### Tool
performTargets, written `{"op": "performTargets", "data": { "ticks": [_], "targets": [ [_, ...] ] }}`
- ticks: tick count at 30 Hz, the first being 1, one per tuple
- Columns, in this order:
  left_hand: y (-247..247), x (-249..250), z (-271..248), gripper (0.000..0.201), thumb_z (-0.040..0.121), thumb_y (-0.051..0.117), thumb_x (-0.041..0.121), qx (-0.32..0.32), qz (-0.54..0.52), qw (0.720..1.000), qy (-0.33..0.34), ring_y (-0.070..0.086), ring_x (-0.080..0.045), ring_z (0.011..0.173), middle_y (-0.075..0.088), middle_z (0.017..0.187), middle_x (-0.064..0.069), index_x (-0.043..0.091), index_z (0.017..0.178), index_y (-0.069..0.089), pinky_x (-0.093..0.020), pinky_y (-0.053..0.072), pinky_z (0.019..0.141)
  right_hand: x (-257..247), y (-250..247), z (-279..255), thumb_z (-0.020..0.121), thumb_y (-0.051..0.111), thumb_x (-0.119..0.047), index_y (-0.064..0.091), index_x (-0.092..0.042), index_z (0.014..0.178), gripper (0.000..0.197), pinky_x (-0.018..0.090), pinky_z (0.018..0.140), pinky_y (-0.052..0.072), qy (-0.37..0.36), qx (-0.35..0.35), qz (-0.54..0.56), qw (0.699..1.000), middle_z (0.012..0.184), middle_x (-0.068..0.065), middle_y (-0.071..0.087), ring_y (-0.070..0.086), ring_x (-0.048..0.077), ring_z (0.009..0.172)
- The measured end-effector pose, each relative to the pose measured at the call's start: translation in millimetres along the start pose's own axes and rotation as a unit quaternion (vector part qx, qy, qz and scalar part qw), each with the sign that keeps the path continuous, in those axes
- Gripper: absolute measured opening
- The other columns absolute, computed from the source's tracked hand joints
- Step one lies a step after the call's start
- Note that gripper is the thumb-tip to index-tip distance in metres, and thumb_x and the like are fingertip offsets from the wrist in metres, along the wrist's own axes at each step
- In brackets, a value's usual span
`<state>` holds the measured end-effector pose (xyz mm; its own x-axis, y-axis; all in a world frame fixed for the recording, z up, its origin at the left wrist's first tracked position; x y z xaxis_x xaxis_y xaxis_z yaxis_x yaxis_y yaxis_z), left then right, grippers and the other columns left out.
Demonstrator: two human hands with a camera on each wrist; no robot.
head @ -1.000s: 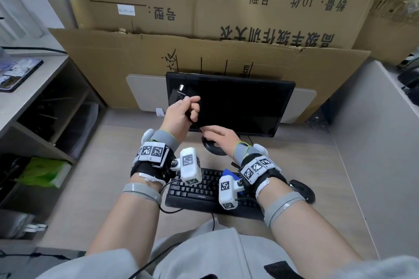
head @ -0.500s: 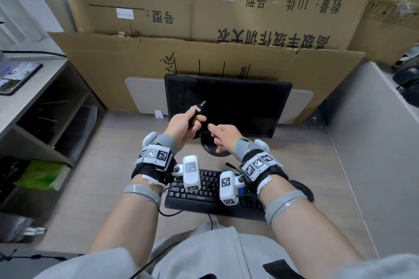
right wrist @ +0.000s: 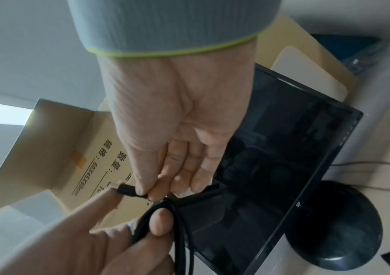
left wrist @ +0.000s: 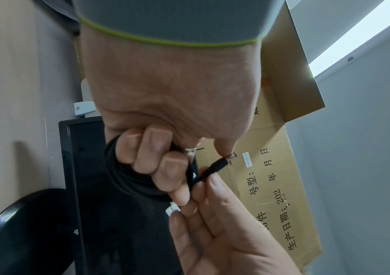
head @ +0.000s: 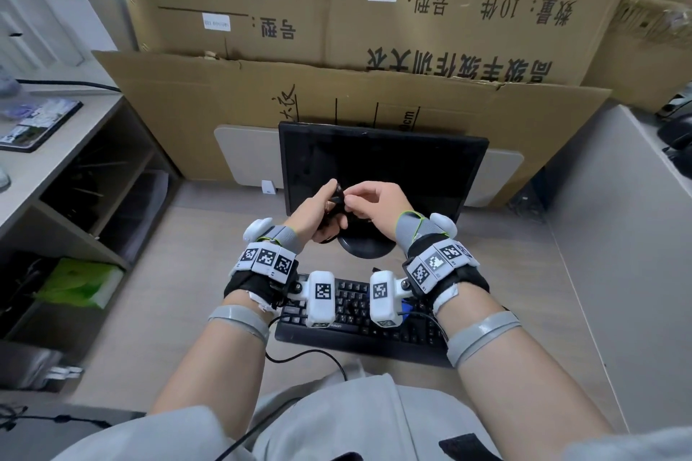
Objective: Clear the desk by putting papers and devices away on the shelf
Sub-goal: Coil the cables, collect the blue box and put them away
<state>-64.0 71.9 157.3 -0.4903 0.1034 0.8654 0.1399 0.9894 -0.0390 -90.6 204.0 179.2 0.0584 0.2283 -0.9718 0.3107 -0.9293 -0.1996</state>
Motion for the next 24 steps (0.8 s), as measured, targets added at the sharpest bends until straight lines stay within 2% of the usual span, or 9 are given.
{"op": "performTargets", "data": {
  "ticks": [4, 6, 9, 10, 12, 14, 17, 21, 24],
  "targets": [
    [0.3, -0.4, -4.4, 0.077, 0.082, 0.023, 0.085, 0.004, 0.030, 1.000, -0.004, 0.044, -0.011, 0.046, 0.058, 0.061, -0.004, 0.018, 0.060, 0.054, -0.017, 0.034, 0.045, 4.3, -1.6, -0.1, 0.082, 0.074, -0.027, 0.076, -0.032, 0.088, 0.009, 0.027, 0.084, 0.053, -0.009, 0.004, -0.098, 0.995, 0.080, -0.012, 0.072, 0.063, 0.005, 0.077],
    [-0.1, -1.6, -2.5, 0.080, 0.081, 0.022, 0.086, 0.005, 0.038, 0.999, 0.001, 0.045, -0.012, 0.047, 0.057, 0.062, -0.006, 0.017, 0.057, 0.055, -0.020, 0.035, 0.050, 1.0, -4.3, -2.0, 0.081, 0.074, -0.031, 0.077, -0.033, 0.092, 0.012, 0.026, 0.086, 0.047, -0.031, 0.019, -0.155, 0.987, 0.085, -0.017, 0.067, 0.058, 0.003, 0.083],
    [3.3, 2.5, -4.7, 0.059, 0.099, 0.028, 0.049, -0.006, 0.025, 1.000, 0.017, 0.039, -0.013, 0.044, 0.055, 0.047, 0.002, 0.011, 0.064, 0.054, -0.017, 0.028, 0.042, 1.0, -4.8, -1.9, 0.082, 0.073, -0.034, 0.076, -0.031, 0.098, 0.016, 0.027, 0.106, 0.037, -0.054, 0.006, -0.157, 0.986, 0.121, -0.016, 0.063, 0.055, 0.005, 0.118],
    [5.2, 4.0, -6.2, 0.053, 0.100, 0.027, 0.038, -0.011, 0.031, 0.999, 0.023, 0.037, -0.013, 0.041, 0.053, 0.043, 0.003, 0.007, 0.065, 0.053, -0.017, 0.027, 0.039, 2.5, -3.3, -1.7, 0.083, 0.072, -0.032, 0.075, -0.032, 0.097, 0.014, 0.027, 0.108, 0.036, -0.047, -0.012, -0.145, 0.988, 0.124, -0.014, 0.064, 0.056, 0.005, 0.120],
    [6.1, 4.2, -9.4, 0.046, 0.097, 0.028, 0.029, -0.008, 0.044, 0.999, 0.029, 0.033, -0.012, 0.035, 0.052, 0.041, 0.002, 0.004, 0.066, 0.052, -0.018, 0.026, 0.036, 6.6, 2.1, -1.6, 0.085, 0.070, -0.026, 0.071, -0.034, 0.094, 0.011, 0.029, 0.103, 0.045, -0.030, -0.049, -0.128, 0.990, 0.107, -0.011, 0.072, 0.065, 0.004, 0.105],
    [2.9, 1.8, -9.2, 0.047, 0.094, 0.032, 0.029, 0.019, 0.076, 0.997, 0.028, 0.029, -0.013, 0.032, 0.047, 0.037, 0.000, 0.003, 0.062, 0.053, -0.020, 0.024, 0.037, 10.8, 2.8, 0.1, 0.085, 0.070, -0.027, 0.068, -0.034, 0.091, 0.010, 0.032, 0.096, 0.051, -0.026, -0.058, -0.144, 0.988, 0.094, -0.011, 0.074, 0.069, 0.004, 0.094],
    [-5.1, 1.5, -7.8, 0.043, 0.088, 0.041, 0.030, 0.074, 0.102, 0.992, 0.026, 0.031, -0.015, 0.030, 0.047, 0.039, -0.005, 0.005, 0.055, 0.053, -0.020, 0.023, 0.037, 17.3, 3.2, 0.9, 0.081, 0.072, -0.035, 0.069, -0.031, 0.093, 0.014, 0.037, 0.095, 0.053, -0.018, -0.068, -0.151, 0.986, 0.092, -0.008, 0.075, 0.070, 0.008, 0.092],
    [-8.8, 2.3, -4.6, 0.040, 0.084, 0.050, 0.028, 0.119, 0.146, 0.981, 0.039, 0.037, -0.012, 0.028, 0.047, 0.034, -0.001, 0.007, 0.051, 0.055, -0.018, 0.027, 0.038, 25.9, 8.0, -2.8, 0.079, 0.076, -0.034, 0.067, -0.026, 0.096, 0.021, 0.038, 0.094, 0.053, -0.003, -0.081, -0.146, 0.986, 0.095, -0.002, 0.074, 0.069, 0.014, 0.093],
    [-13.0, -0.7, 0.6, 0.034, 0.080, 0.057, 0.028, 0.154, 0.180, 0.970, 0.059, 0.041, -0.012, 0.033, 0.047, 0.033, 0.001, 0.012, 0.050, 0.053, -0.021, 0.032, 0.046, 26.4, 11.2, -4.4, 0.083, 0.073, -0.032, 0.064, -0.019, 0.094, 0.019, 0.034, 0.082, 0.054, 0.004, -0.100, -0.152, 0.983, 0.087, -0.001, 0.071, 0.064, 0.011, 0.080]
  ]
}}
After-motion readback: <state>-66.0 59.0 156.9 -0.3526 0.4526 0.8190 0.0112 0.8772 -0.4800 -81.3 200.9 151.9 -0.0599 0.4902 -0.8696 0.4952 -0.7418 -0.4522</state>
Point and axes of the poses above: each hand's wrist, its own z-axis towards the middle knuckle, its own y-axis out of the palm, x = y × z, the point moved 6 cm from there along z, towards the middle knuckle
